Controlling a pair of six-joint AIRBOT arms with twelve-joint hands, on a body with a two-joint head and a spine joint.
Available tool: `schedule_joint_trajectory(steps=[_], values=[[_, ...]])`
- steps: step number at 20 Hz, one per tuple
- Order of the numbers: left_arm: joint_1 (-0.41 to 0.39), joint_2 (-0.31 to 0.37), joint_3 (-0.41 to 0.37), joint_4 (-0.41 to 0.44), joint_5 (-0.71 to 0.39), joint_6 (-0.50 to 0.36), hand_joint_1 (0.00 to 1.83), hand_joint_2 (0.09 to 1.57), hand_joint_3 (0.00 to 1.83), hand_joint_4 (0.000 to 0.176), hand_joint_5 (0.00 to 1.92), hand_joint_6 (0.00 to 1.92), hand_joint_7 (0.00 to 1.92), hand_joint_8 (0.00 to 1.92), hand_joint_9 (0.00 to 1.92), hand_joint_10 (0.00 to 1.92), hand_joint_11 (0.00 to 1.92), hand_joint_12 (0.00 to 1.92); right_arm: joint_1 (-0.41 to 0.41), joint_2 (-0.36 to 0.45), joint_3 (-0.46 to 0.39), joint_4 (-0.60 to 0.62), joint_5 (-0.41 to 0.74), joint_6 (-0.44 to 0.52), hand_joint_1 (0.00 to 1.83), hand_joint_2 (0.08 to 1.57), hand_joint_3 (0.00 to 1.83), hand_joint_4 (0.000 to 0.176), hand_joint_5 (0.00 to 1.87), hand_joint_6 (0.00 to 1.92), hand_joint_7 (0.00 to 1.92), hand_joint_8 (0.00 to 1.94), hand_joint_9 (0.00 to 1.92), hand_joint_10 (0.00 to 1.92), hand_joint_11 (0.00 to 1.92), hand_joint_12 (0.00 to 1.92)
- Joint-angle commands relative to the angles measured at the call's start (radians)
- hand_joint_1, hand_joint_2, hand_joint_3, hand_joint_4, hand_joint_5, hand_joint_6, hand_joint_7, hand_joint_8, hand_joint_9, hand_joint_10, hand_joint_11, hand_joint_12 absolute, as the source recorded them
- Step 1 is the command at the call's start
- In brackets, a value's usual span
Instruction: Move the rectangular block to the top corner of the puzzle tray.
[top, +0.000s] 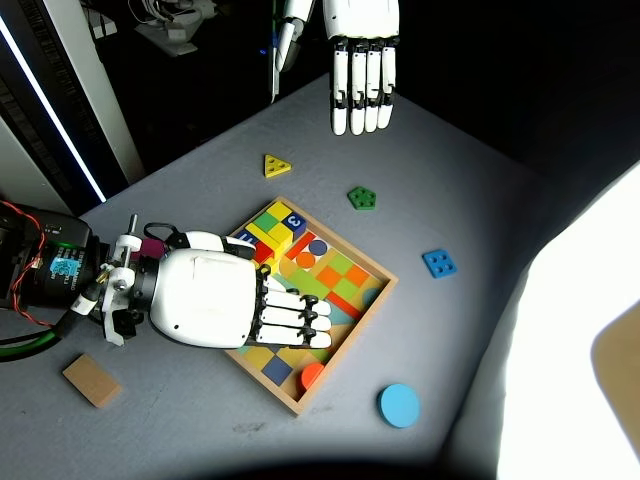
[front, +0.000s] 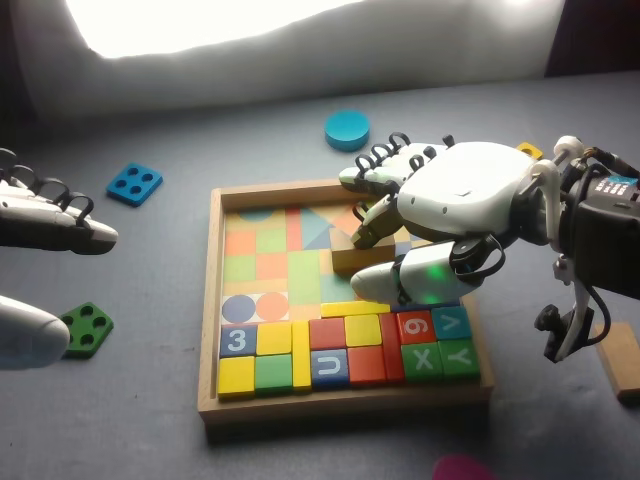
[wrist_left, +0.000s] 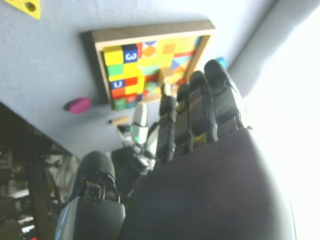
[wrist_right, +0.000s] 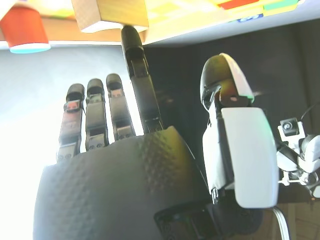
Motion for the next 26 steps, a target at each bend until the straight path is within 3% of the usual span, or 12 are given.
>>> schedule_joint_trajectory(steps=[1,13,17,18,26], values=[[-0.014,0.004,-0.006,0.010,0.081,-0.001,0.00,1.26,0.00,0.025,0.13,0.00,0.16,0.00,0.14,0.00,0.00,0.42,0.012,0.002,0.008,0.003,0.070,-0.002,0.00,1.22,0.00,0.000,0.68,0.06,0.00,0.00,0.00,0.00,0.00,0.00],[-0.024,0.003,-0.013,0.010,0.081,-0.001,0.01,1.26,0.00,0.028,0.13,0.00,0.14,0.01,0.13,0.00,0.00,0.44,0.012,0.019,0.041,0.018,0.058,-0.002,0.00,1.23,0.00,0.000,0.68,0.06,0.00,0.00,0.00,0.00,0.00,0.00],[-0.033,0.002,-0.017,0.010,0.081,-0.001,0.00,1.26,0.00,0.021,0.11,0.00,0.13,0.00,0.13,0.00,0.00,0.42,0.010,0.025,0.050,0.018,0.056,-0.002,0.00,1.22,0.00,0.000,0.67,0.06,0.00,0.00,0.00,0.00,0.00,0.00],[-0.035,0.001,-0.018,0.010,0.081,-0.001,0.00,1.26,0.00,0.029,0.11,0.00,0.13,0.00,0.13,0.00,0.00,0.42,0.010,0.026,0.052,0.019,0.056,-0.002,0.00,1.23,0.00,0.000,0.67,0.06,0.00,0.00,0.00,0.00,0.00,0.00],[-0.040,0.000,-0.018,0.010,0.081,-0.001,0.00,1.26,0.00,0.034,0.12,0.00,0.13,0.00,0.12,0.00,0.00,0.40,0.007,0.019,0.078,0.019,0.065,-0.005,0.00,1.23,0.00,0.000,0.67,0.06,0.00,0.00,0.00,0.00,0.00,0.00]])
